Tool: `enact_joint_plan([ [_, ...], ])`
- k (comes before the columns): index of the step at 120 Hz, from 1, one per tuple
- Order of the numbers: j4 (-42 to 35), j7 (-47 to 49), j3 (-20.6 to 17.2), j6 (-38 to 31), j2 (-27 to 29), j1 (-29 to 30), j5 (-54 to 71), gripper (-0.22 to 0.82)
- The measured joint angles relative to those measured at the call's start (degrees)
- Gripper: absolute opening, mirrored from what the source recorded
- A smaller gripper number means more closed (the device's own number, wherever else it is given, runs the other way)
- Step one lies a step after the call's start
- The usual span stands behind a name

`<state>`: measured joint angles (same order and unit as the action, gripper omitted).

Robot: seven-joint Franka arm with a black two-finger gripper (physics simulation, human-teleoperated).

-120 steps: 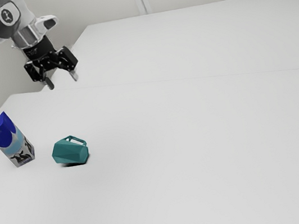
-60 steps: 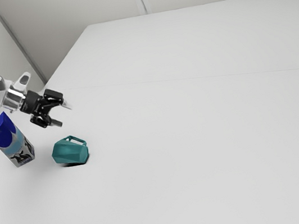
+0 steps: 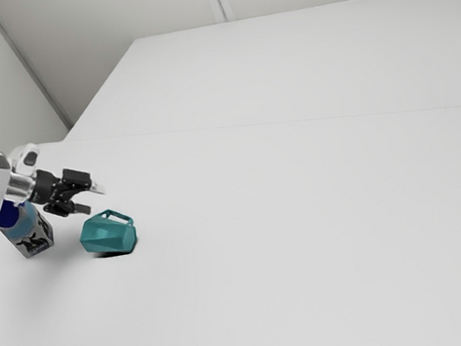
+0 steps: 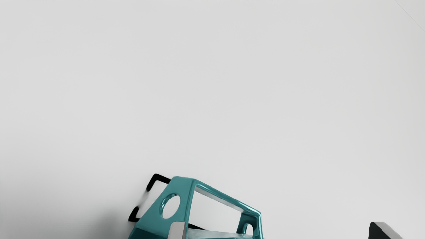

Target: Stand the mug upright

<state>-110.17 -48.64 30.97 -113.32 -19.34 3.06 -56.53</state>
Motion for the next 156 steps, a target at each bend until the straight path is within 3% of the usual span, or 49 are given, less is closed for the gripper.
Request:
enact_joint_plan([
  [39, -0.3, -6.4, 0.2, -1.8, -1.8, 1.1, -1.1, 0.60],
  [77, -0.9, -10.7, 2.2, 7.5, -2.3, 1.9, -1.0, 0.60],
  [123, -2.1, -14.6, 2.2, 10.6, -2.7, 1.9, -1.5, 0.56],
  [156, -2.9, -17.2, 2.2, 11.4, -2.1, 1.9, -5.1, 0.22],
])
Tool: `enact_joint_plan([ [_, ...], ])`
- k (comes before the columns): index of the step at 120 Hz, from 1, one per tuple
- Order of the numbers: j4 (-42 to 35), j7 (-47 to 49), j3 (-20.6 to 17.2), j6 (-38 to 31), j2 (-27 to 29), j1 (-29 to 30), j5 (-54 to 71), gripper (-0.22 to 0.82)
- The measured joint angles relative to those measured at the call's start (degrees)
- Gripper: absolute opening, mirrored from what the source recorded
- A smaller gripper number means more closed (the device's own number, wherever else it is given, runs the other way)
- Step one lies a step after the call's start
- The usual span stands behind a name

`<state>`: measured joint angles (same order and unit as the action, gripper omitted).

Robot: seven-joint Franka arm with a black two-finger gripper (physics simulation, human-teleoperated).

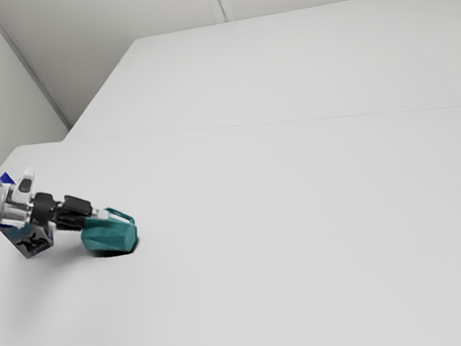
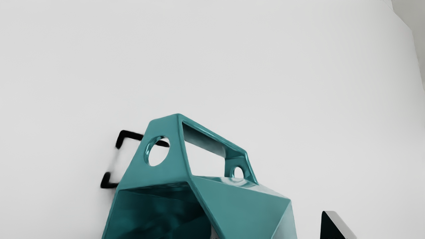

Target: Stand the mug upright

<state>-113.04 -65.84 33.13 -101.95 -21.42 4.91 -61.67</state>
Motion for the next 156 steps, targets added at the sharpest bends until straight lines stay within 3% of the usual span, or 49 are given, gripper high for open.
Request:
enact_joint_plan([
  [12, 0.0, -1.0, 0.0, 0.7, 0.4, 0.0, -1.7, 0.16],
  [31, -0.1, -2.2, -0.3, 1.9, 0.6, 0.0, -4.1, -0.03],
  [49, -0.4, -3.1, -0.6, 2.3, 0.7, -0.1, -5.2, -0.12],
  [79, 0.4, -4.0, -2.5, 2.0, 4.2, -0.2, -5.8, -0.16],
  [96, 7.2, -3.5, -7.8, -0.8, 4.3, -0.4, 0.1, -0.18],
  [124, 19.4, 1.1, -17.5, -12.0, -2.7, -0.8, 24.8, -0.18],
  [156, 23.3, 6.5, -18.9, -20.1, -9.2, -0.8, 35.8, -0.18],
])
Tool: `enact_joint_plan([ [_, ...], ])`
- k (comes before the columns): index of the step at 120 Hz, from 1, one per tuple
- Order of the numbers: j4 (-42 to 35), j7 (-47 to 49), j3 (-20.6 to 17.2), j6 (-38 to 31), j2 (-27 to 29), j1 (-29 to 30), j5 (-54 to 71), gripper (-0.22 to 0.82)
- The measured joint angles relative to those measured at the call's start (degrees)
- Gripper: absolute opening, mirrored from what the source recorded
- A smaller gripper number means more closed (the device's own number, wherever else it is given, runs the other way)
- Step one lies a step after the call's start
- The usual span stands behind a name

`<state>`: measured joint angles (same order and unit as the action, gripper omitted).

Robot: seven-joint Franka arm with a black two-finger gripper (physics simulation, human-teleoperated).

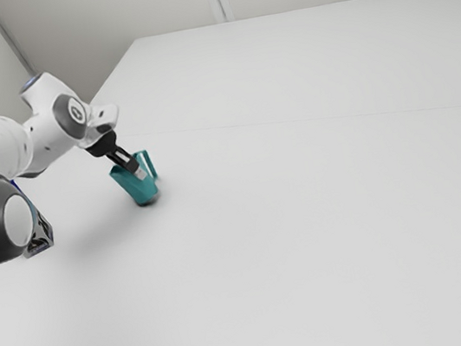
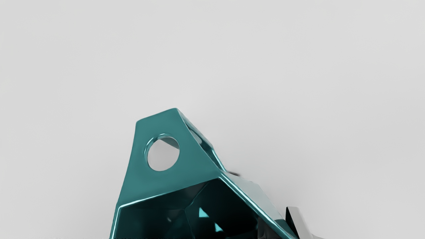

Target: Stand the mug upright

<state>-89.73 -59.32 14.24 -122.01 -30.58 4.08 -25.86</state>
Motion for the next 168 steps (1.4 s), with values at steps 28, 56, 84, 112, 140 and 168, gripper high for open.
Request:
enact_joint_plan([
  [28, 5.5, 4.2, -2.8, -0.6, -0.3, -0.9, 4.3, -0.18],
  [56, 6.1, 9.0, -6.4, -0.3, -1.7, -3.8, 11.2, -0.18],
  [84, 5.8, 14.3, -7.8, -0.5, -3.1, -5.7, 17.8, -0.18],
  [112, 5.4, 18.0, -7.8, -0.2, -3.1, -5.8, 18.4, 0.14],
  [140, 5.9, 20.7, -7.8, 1.3, -1.1, -5.8, 18.2, 0.45],
  [168, 8.5, 24.8, -7.9, 11.7, 11.0, -5.7, 18.3, 0.55],
])
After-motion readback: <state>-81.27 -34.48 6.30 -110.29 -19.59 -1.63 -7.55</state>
